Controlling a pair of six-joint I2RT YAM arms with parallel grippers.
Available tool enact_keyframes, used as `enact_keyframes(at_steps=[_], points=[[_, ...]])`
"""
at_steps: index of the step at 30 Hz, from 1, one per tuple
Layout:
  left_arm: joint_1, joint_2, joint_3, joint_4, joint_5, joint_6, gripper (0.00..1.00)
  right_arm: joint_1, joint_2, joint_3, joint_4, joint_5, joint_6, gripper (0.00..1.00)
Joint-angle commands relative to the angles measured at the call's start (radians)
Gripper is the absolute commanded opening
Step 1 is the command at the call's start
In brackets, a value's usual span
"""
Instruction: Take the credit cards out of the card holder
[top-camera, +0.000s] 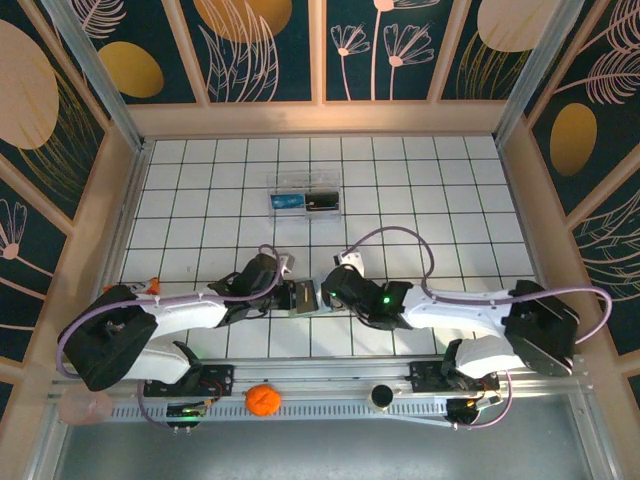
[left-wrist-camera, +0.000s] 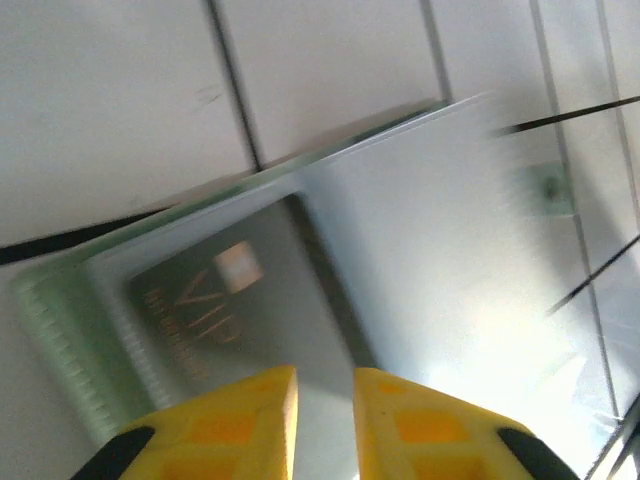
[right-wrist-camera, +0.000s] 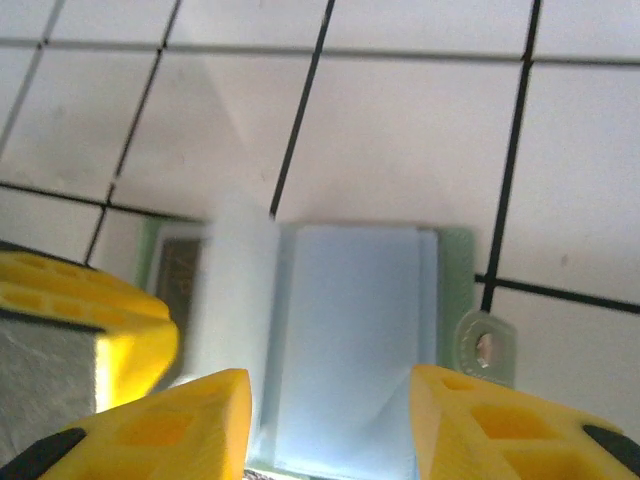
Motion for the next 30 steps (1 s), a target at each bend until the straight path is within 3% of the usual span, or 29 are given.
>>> enact_keyframes(at_steps=[1,10,16,24,28,30], points=[[-0.027,0.03,0.072,-0.038,0.032,0.041,0.24,0.005,-0.069,-0.016,-0.057,0.134,0.03,0.46],[-0.139,0.285,0.279,-0.049,0.113,0.087,0.24,-0.006,-0.19,-0.079,-0.114,0.159,0.065,0.4],[-0.147,0.411,0.33,-0.093,0.137,0.114,0.21,-0.009,-0.229,-0.1,-0.112,0.154,0.074,0.38],[-0.144,0.114,0.244,-0.034,-0.027,0.059,0.3,-0.029,-0.201,-0.081,-0.045,0.091,0.008,0.37],[-0.103,-0.043,0.145,-0.046,-0.119,0.009,0.33,-0.087,-0.165,-0.081,0.067,-0.083,-0.068,0.35],[-0.042,-0.109,0.065,-0.056,-0.133,-0.021,0.33,-0.135,-0.14,-0.083,0.141,-0.244,-0.109,0.34]])
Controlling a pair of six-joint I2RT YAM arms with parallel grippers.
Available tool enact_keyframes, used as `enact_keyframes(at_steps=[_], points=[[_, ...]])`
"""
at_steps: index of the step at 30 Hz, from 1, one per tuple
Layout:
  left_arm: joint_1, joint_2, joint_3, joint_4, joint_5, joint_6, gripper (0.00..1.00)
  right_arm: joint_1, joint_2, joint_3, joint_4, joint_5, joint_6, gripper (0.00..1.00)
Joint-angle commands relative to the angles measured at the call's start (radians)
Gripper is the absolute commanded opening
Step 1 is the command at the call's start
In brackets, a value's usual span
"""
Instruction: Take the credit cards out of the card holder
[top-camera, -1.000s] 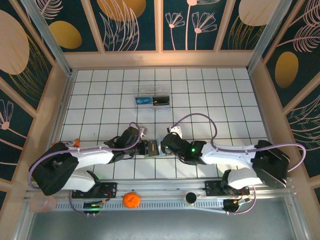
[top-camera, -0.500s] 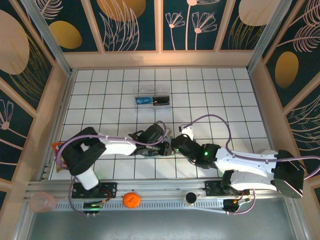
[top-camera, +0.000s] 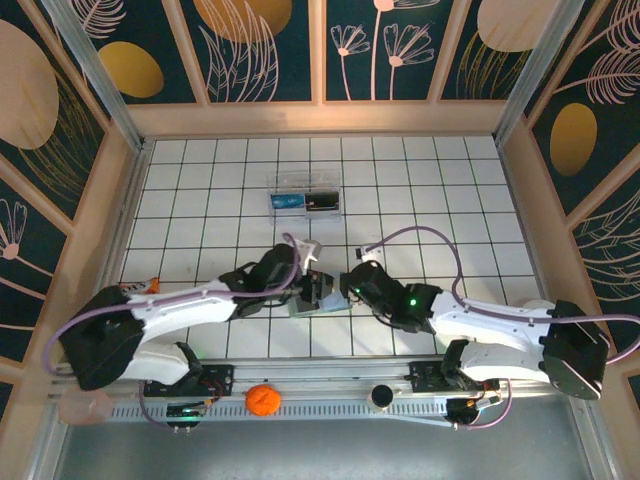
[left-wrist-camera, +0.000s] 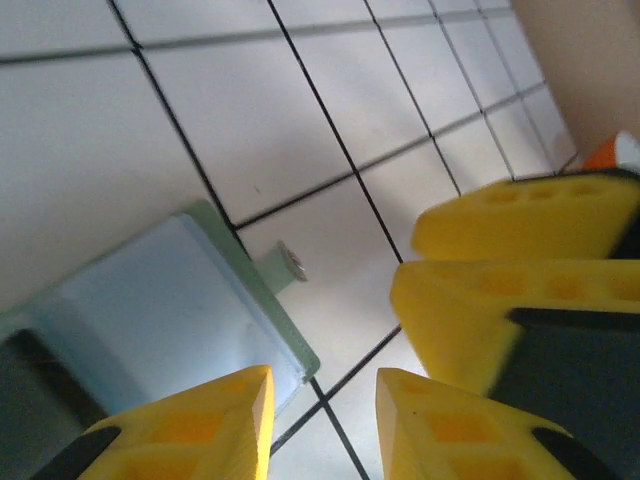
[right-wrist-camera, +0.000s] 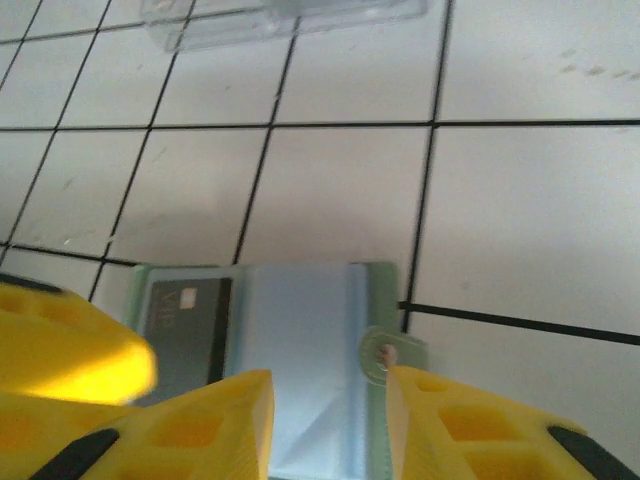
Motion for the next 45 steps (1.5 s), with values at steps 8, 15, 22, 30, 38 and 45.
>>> enact_keyframes(at_steps=[8,15,22,30,38,45], points=[[0.123,-0.082,-0.215,0.013,-0.064,-0.029,0.38,-0.117,0.276,0.119,0.246,-0.618,-0.114,0.26],[0.127,-0.004,-0.199,0.056,-0.044,0.007,0.4,-0.141,0.431,0.178,0.208,-0.626,-0.057,0.25],[0.126,0.006,-0.186,0.017,-0.073,0.024,0.35,-0.207,0.381,0.2,0.141,-0.512,-0.118,0.26],[0.126,-0.083,-0.205,0.0,-0.113,0.001,0.56,-0.433,0.393,0.375,0.12,-0.353,-0.288,0.38],[0.126,-0.195,-0.232,-0.052,-0.149,-0.022,0.72,-0.679,0.64,0.618,0.281,-0.561,-0.306,0.39],[0.127,-0.258,-0.244,-0.096,-0.173,-0.03,0.81,-0.783,0.986,0.961,0.211,-0.804,-0.233,0.26]])
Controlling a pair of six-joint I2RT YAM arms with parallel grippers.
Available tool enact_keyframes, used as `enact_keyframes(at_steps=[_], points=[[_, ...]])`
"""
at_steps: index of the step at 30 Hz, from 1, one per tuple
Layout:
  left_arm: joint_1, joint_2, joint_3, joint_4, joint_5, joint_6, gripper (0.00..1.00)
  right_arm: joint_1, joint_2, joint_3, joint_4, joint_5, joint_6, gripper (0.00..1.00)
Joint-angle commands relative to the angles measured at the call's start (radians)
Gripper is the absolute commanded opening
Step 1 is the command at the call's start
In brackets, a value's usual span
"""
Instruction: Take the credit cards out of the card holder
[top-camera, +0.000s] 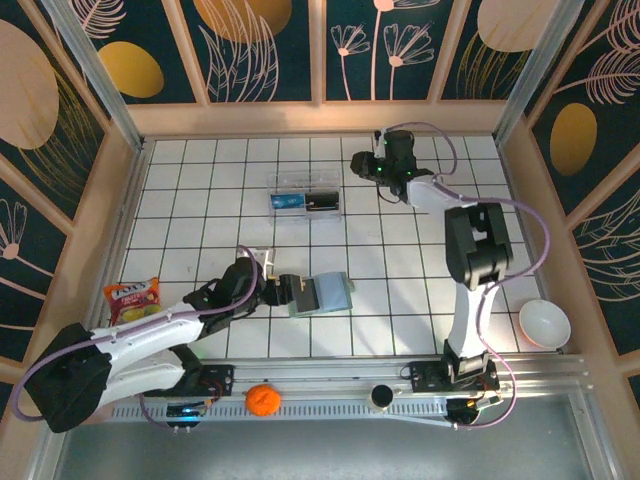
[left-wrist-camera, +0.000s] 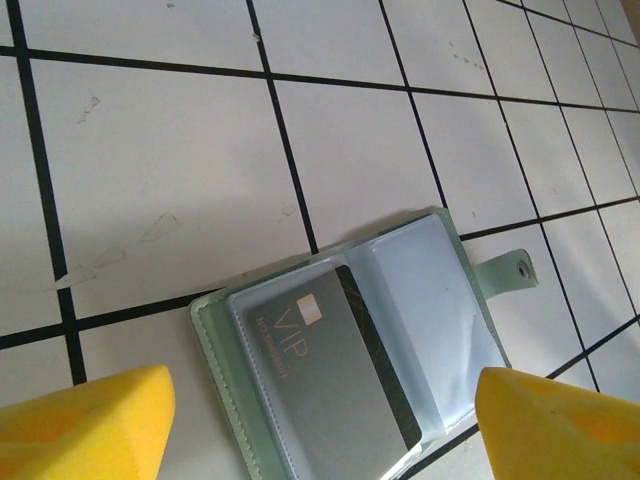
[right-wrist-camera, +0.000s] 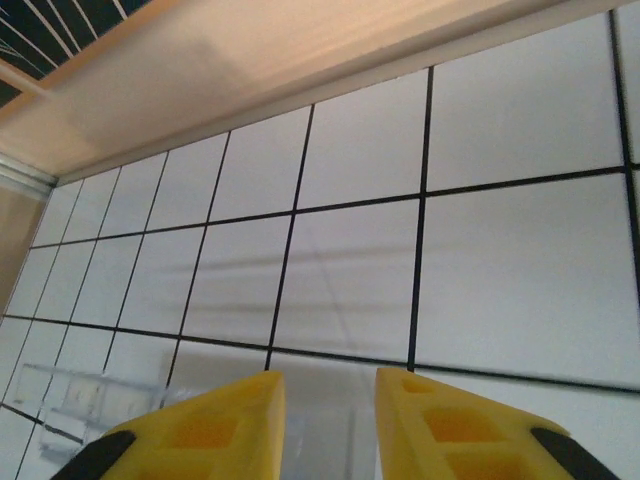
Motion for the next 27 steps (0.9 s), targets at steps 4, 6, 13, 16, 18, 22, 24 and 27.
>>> enact_keyframes(at_steps=[4,6,13,16,18,22,24,27], points=[[0.004,-0.047,-0.015,-0.06,-0.041,-0.012,0.86,-0.03,0.196,0.187,-0.037,-0.243,0.048,0.22],[0.003,-0.054,-0.015,-0.067,-0.048,-0.008,0.86,-0.028,0.226,0.205,-0.025,-0.297,0.051,0.21],[0.004,-0.053,-0.022,-0.065,-0.052,-0.008,0.87,-0.016,0.274,0.183,0.025,-0.431,0.051,0.21],[0.004,-0.056,-0.028,-0.063,-0.053,-0.012,0.87,-0.014,0.272,0.156,0.041,-0.458,0.049,0.2],[0.004,-0.059,-0.033,-0.063,-0.055,-0.015,0.87,-0.009,0.265,0.137,0.05,-0.472,0.047,0.2],[0.003,-0.068,-0.043,-0.066,-0.059,-0.021,0.87,0.003,0.219,0.055,0.096,-0.48,0.054,0.19],[0.004,-0.077,-0.05,-0.068,-0.062,-0.022,0.87,0.018,0.187,0.009,0.109,-0.481,0.049,0.19],[0.003,-0.086,-0.057,-0.069,-0.067,-0.024,0.87,0.041,0.127,-0.076,0.145,-0.467,0.051,0.19]])
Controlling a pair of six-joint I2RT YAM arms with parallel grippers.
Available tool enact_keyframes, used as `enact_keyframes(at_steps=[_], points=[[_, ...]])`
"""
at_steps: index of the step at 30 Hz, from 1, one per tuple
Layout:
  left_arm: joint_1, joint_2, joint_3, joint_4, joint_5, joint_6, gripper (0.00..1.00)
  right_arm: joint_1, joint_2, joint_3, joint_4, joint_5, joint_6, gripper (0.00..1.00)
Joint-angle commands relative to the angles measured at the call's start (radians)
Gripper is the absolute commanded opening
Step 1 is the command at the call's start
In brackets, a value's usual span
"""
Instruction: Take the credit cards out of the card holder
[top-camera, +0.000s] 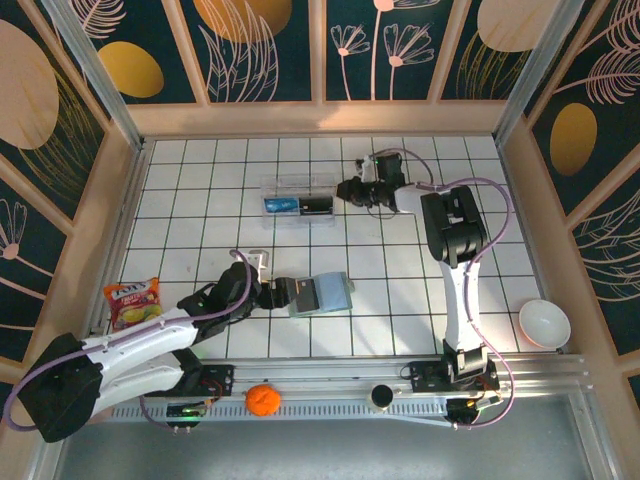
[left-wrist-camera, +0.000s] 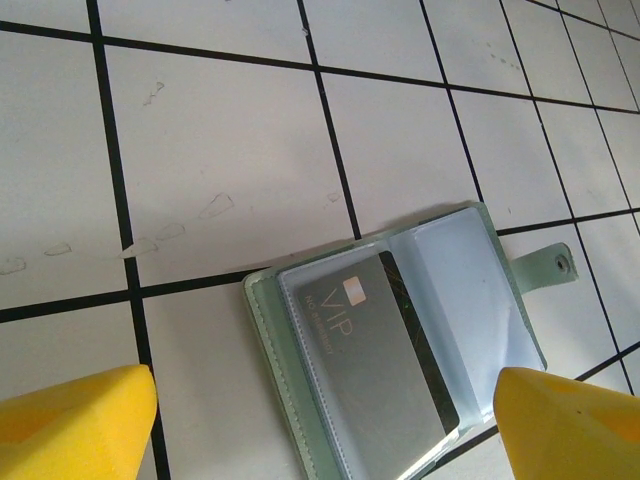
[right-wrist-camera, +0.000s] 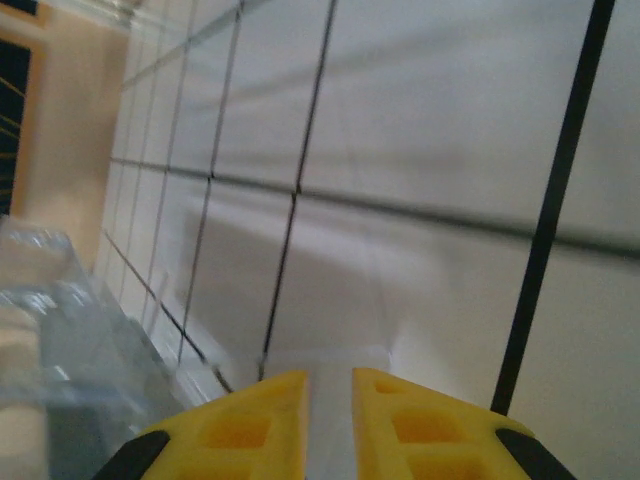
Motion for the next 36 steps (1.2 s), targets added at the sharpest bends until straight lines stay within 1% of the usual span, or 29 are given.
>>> enact_keyframes(at_steps=[1,6,8,11,14,16,18,21,24,26,28,31,36], points=[[0.003,-0.019,-0.019,-0.021,-0.025,-0.016,0.87,0.046,-0.122,-0.08,0.06,-0.02,0.005,0.19],[0.004,-0.039,-0.025,-0.035,-0.049,-0.021,0.88,0.091,-0.257,-0.239,0.11,0.063,0.028,0.19],[0.003,-0.051,-0.025,-0.049,-0.065,-0.025,0.89,0.105,-0.318,-0.296,0.101,0.139,0.036,0.21],[0.003,-0.074,-0.026,-0.061,-0.084,-0.029,0.91,0.132,-0.439,-0.392,0.097,0.26,0.038,0.27],[0.004,-0.087,-0.032,-0.062,-0.094,-0.03,0.92,0.193,-0.575,-0.473,0.073,0.359,0.026,0.29],[0.006,-0.08,-0.039,-0.06,-0.094,-0.037,0.91,0.242,-0.639,-0.5,0.027,0.375,0.018,0.3],[0.011,-0.063,-0.047,-0.038,-0.07,-0.043,0.88,0.313,-0.681,-0.528,-0.024,0.377,0.019,0.31],[0.017,-0.037,-0.069,0.017,-0.031,-0.053,0.8,0.417,-0.698,-0.567,-0.091,0.377,0.035,0.31],[0.018,-0.005,-0.085,0.077,0.014,-0.047,0.74,0.506,-0.701,-0.613,-0.103,0.359,0.072,0.3],[0.017,0.031,-0.076,0.11,0.053,-0.031,0.68,0.556,-0.7,-0.64,-0.103,0.355,0.105,0.27],[0.018,0.066,-0.066,0.144,0.09,-0.014,0.66,0.584,-0.704,-0.663,-0.092,0.36,0.133,0.26],[0.017,0.129,-0.048,0.192,0.15,0.005,0.62,0.595,-0.699,-0.689,-0.078,0.356,0.172,0.25],[0.018,0.183,-0.02,0.211,0.192,0.022,0.45,0.597,-0.683,-0.713,-0.064,0.349,0.204,0.24]])
